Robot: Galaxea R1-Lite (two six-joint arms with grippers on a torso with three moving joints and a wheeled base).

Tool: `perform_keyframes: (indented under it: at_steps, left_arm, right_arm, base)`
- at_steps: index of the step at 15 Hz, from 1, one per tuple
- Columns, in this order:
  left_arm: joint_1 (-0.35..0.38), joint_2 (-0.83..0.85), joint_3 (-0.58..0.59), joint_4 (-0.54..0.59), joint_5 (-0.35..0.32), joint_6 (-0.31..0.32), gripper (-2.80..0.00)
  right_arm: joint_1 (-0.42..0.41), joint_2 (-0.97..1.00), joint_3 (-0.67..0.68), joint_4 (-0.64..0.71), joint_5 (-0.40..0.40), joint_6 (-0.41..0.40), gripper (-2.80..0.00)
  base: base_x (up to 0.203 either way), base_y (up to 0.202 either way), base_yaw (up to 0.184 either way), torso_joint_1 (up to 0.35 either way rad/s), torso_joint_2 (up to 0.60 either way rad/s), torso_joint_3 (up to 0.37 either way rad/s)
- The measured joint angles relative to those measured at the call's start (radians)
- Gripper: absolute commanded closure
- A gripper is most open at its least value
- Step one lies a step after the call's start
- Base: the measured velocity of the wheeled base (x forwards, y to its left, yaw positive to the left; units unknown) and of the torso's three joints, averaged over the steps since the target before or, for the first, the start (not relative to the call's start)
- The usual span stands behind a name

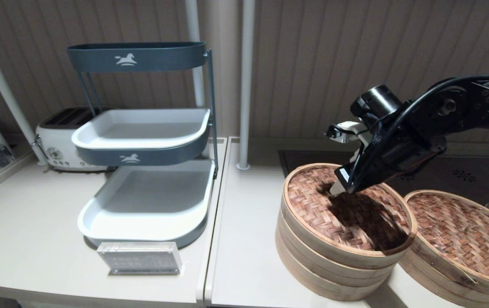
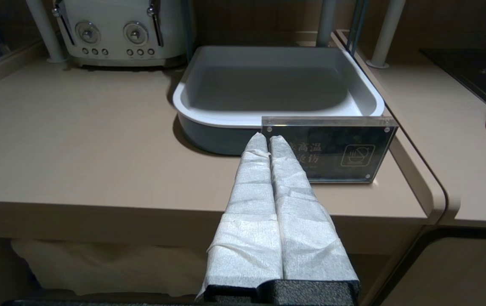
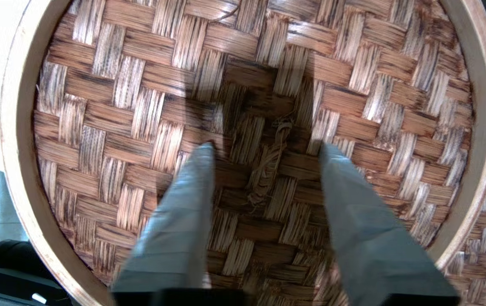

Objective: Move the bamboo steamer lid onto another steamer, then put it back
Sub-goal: Pick up the steamer

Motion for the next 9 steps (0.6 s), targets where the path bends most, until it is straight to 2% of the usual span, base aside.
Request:
perform_keyframes:
  at_steps: [7,8,9]
  left_arm:
    - [0.000,0.000,0.000,0.000,0.000,0.000,0.00]
    - [0.000,0.000,0.000,0.000,0.000,0.000,0.00]
    - [0.000,0.000,0.000,0.000,0.000,0.000,0.00]
  right_arm:
    - [-0.003,0.009,0.025,-0.001,0.004,-0.001,-2.80]
    - [-0.004,0.010,0.026,-0.003,0.005,-0.001,0.00]
    - [-0.005,0.011,0.026,-0.003,0.008,-0.001,0.00]
  base:
    - [0.000,0.000,0.000,0.000,0.00,0.000]
    - [0.000,0.000,0.000,0.000,0.00,0.000]
    - [0.000,0.000,0.000,0.000,0.00,0.000]
